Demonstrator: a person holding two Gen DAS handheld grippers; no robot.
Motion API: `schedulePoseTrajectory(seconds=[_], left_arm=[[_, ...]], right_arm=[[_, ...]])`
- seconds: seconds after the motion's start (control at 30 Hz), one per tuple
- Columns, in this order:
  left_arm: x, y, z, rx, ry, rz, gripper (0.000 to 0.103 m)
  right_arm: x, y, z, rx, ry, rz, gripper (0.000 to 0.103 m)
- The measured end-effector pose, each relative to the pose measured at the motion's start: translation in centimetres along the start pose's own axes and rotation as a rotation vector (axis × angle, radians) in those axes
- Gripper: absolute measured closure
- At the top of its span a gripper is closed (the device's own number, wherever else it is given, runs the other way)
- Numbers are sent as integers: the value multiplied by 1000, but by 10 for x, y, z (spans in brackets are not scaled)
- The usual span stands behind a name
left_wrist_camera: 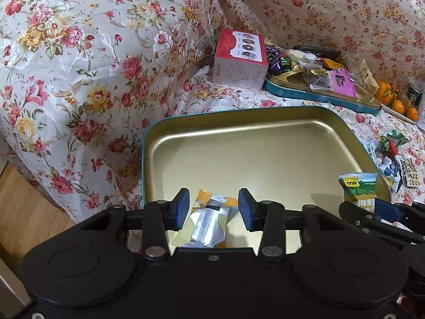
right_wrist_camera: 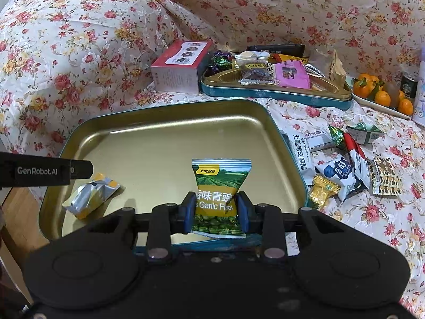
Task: Organize snacks
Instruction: 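Lower the green bag into the tin tray and open the right tool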
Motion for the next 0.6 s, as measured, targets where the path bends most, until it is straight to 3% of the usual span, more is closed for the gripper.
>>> schedulePoseTrajectory(seconds=[0.43, 0.6], left_arm=[[5, -2, 2, 5, -7, -10, 53], [10, -3, 3, 13, -13, -24, 53]], right_arm=[[6, 4, 12, 60, 1, -18, 65], [40, 18, 24, 133, -75, -70, 65]])
Point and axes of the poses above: each gripper's, at about its wrist camera, not at the fingertips, and z roughly against the way its jaws point, x to its right, y to its top, the point moved 6 cm from there along -z, roughly the way its jaws point, and after that the axes turned 6 degrees about y, right-handed, at the moved point
